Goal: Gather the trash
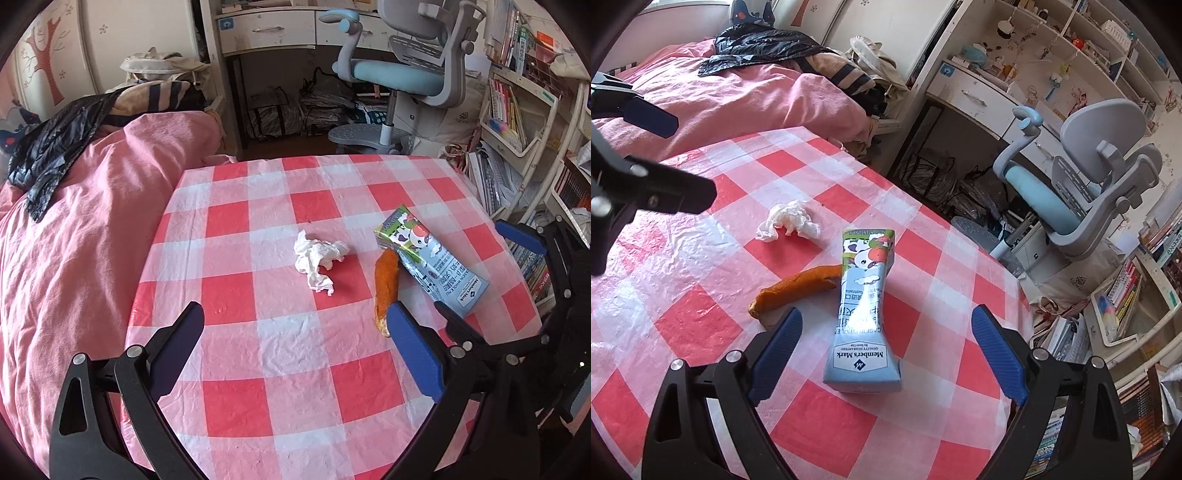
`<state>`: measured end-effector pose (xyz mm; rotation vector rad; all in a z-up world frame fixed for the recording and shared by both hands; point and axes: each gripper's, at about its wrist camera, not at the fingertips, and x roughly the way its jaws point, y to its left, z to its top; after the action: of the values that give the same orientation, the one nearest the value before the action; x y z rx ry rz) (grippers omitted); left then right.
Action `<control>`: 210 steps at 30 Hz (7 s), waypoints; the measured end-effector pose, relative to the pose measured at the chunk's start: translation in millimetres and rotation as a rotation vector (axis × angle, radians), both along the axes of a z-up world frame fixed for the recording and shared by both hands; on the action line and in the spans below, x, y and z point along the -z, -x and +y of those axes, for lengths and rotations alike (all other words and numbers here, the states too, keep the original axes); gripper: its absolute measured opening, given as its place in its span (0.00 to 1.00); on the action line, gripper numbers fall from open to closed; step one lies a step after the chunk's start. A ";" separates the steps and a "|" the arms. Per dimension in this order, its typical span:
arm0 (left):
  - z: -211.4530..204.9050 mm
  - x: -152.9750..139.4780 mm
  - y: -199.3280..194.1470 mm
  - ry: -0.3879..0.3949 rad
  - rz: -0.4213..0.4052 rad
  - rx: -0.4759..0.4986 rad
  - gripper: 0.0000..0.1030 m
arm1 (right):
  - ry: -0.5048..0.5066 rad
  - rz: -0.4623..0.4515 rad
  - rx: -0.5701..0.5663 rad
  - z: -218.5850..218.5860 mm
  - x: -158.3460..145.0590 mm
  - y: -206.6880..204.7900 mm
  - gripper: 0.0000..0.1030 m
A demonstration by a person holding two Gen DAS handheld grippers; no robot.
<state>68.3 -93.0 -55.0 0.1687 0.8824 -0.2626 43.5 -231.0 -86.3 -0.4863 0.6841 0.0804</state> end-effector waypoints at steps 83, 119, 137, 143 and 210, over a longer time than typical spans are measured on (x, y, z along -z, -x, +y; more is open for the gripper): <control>-394.3 68.3 205.3 -0.038 0.143 0.901 0.65 | -0.318 0.136 0.607 -284.2 86.2 236.5 0.43; 102.8 -45.1 4.8 0.269 -0.083 -0.376 0.93 | -0.200 0.106 -0.169 66.8 -0.2 -47.6 0.65; 80.0 -37.1 -14.9 0.272 -0.034 -0.299 0.93 | -0.227 0.213 -0.116 65.5 29.4 -94.0 0.25; 76.9 -34.3 -15.9 0.269 -0.024 -0.297 0.93 | -0.204 0.200 -0.153 60.8 23.2 -71.4 0.22; 6.0 -76.8 66.0 0.051 -0.243 -0.111 0.93 | -0.210 -0.254 0.233 -29.6 -68.6 100.7 0.92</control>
<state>2.3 -87.0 21.8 0.1011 0.6408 -0.1568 -57.1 -260.6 -17.7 -0.2073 0.4719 -0.1261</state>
